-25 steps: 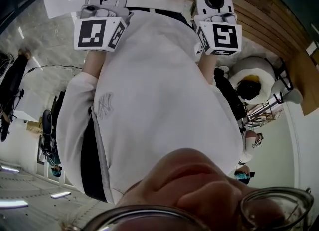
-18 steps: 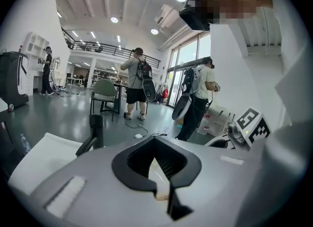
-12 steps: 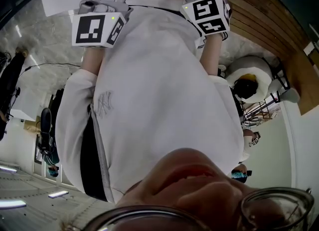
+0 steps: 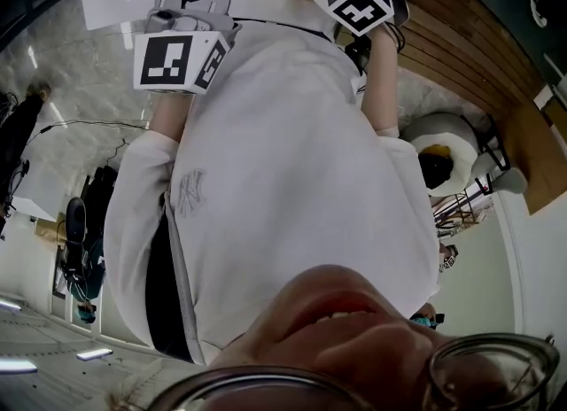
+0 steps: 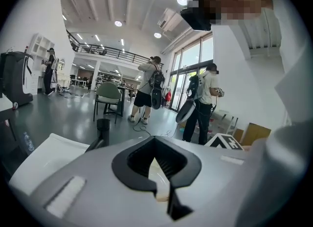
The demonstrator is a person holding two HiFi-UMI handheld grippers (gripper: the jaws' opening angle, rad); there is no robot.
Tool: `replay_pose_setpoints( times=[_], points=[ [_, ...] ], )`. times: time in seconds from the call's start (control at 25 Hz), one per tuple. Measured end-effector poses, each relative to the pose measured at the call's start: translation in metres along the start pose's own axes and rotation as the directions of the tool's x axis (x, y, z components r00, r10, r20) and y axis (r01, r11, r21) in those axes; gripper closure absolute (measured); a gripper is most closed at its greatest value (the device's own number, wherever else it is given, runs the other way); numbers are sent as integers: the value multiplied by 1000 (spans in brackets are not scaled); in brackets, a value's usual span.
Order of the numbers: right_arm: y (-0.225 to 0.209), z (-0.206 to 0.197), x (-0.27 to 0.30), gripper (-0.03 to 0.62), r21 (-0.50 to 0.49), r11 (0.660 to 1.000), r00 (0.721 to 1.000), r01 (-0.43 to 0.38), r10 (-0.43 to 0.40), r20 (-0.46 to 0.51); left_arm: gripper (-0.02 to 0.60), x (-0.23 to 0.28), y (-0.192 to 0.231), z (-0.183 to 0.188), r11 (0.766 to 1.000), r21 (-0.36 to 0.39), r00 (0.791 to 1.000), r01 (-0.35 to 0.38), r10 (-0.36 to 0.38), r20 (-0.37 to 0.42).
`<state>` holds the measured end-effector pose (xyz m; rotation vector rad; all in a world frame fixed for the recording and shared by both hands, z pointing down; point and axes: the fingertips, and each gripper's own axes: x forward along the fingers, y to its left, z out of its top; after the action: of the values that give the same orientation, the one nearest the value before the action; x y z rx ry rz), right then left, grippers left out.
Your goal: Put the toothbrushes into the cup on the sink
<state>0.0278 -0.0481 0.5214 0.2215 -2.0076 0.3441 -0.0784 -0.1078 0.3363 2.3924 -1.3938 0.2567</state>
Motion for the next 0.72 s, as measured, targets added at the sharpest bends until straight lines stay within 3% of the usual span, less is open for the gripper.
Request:
replay_pose_setpoints(
  times=[0.28, 0.4, 0.72],
  points=[
    [-3, -7, 18, 479, 52, 996, 990, -78, 83, -111, 580, -6, 4, 4, 1000, -9, 1000, -11, 11, 13],
    [-5, -7, 23, 479, 41, 996, 985, -77, 82, -154, 580, -11, 9, 5, 1000, -15, 1000, -23, 23, 18],
    [-8, 11, 16, 560, 81, 995, 996, -62, 67, -65, 580, -18, 8, 5, 1000, -17, 999, -21, 22, 25]
  ],
)
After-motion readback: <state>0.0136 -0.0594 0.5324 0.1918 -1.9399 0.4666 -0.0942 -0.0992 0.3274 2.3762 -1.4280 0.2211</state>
